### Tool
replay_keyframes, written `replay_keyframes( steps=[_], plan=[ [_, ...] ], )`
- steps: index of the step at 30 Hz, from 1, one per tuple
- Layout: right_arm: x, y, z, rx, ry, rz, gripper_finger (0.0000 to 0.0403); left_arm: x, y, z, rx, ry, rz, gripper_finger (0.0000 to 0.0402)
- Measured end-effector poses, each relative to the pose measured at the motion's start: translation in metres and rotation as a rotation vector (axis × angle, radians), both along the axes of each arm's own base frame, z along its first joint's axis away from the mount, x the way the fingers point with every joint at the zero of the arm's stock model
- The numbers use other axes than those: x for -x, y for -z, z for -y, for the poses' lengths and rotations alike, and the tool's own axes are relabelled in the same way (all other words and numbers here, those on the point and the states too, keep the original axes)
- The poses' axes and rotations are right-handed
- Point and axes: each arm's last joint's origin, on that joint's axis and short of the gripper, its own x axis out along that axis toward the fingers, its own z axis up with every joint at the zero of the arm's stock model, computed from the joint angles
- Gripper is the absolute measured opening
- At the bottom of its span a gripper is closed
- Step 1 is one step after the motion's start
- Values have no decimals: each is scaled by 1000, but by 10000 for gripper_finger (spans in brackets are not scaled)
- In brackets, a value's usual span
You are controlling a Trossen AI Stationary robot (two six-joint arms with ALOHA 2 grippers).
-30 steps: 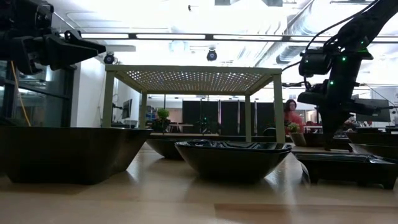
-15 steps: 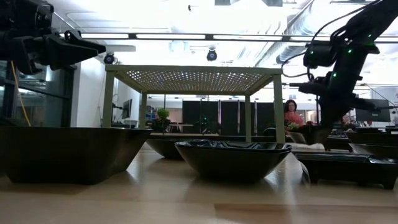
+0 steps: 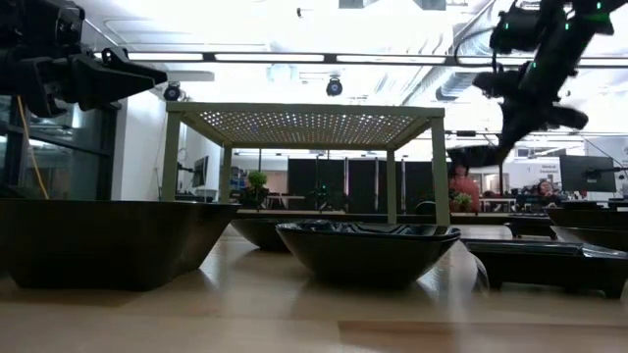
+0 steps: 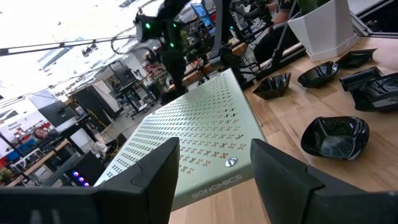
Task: Pick & Place Mini shaped plates
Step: Put the distorted square plate on the shelf
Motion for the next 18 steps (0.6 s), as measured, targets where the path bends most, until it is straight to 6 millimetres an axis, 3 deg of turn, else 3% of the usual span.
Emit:
replay_keyframes(
  steps=[10, 18],
  plan=[
    [-5, -61, 3, 60, -7, 156, 0, 0, 0, 0, 0, 0, 0, 193],
    [-21, -70, 7, 10, -90, 316, 0, 0, 0, 0, 0, 0, 0, 193]
  ],
)
